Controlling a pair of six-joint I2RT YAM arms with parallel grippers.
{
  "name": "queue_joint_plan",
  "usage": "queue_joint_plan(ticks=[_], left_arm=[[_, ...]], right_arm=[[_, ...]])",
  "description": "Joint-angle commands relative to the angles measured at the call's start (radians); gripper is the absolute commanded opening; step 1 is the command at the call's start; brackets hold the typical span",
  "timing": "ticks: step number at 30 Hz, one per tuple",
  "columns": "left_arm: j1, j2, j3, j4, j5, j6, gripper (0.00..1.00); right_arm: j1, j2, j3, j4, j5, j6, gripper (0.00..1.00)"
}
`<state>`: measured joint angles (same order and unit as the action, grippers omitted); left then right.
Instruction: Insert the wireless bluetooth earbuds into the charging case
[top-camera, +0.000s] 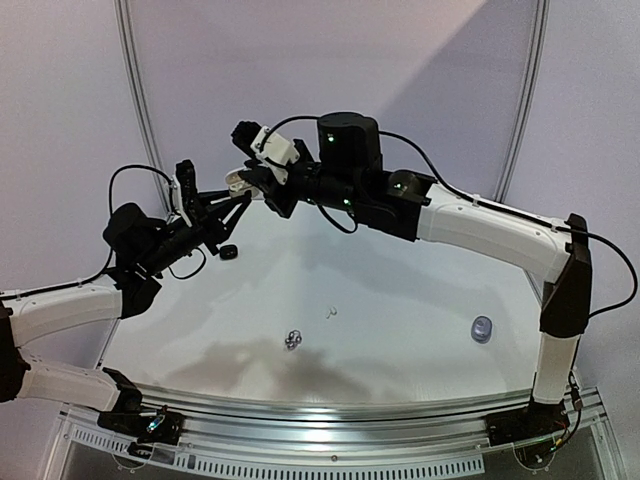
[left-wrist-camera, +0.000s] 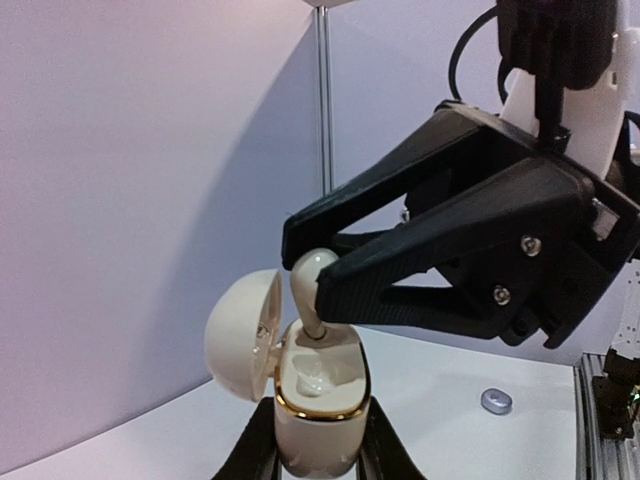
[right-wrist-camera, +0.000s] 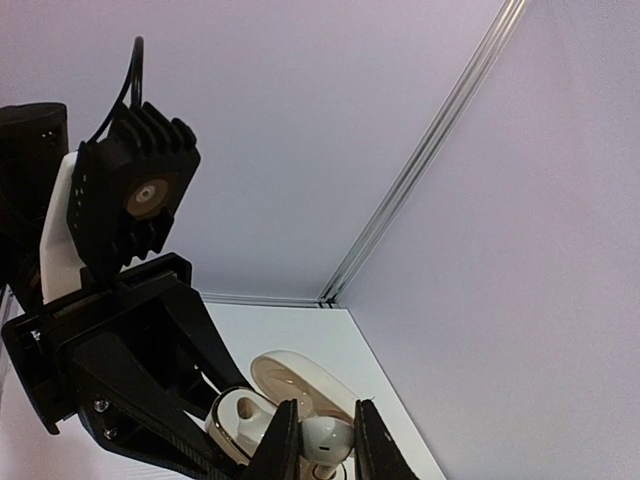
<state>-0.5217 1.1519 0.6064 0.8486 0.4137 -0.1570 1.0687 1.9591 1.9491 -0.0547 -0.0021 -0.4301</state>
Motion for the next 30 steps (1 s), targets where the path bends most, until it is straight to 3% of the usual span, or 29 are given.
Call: queue_joint_plan(ticks=[1,17,25,30], left_arm=[[-0.001,-0.033,0.031,0.101,-0.009,0.029,0.0],[0.0,-0.037,0.027,0.129,-0.011,-0.015,0.0],[0.0,-0.038,0.027,0.134,-0.028,-0.02,0.0],[0.0,-0.04,0.029,0.129,-0.03,-0.017,0.0]], right_arm=[[0.024,-0.002,-0.019,-0.109,0.12,-0.087,0.0],[0.036,0.039,-0.063,0.035,0.092,0.075,0.0],[0.036,0.042,-0.095,0.011,0.103,0.095,0.0],[0.037,0.04,-0.095,-0.001,0.108,0.089,0.09]])
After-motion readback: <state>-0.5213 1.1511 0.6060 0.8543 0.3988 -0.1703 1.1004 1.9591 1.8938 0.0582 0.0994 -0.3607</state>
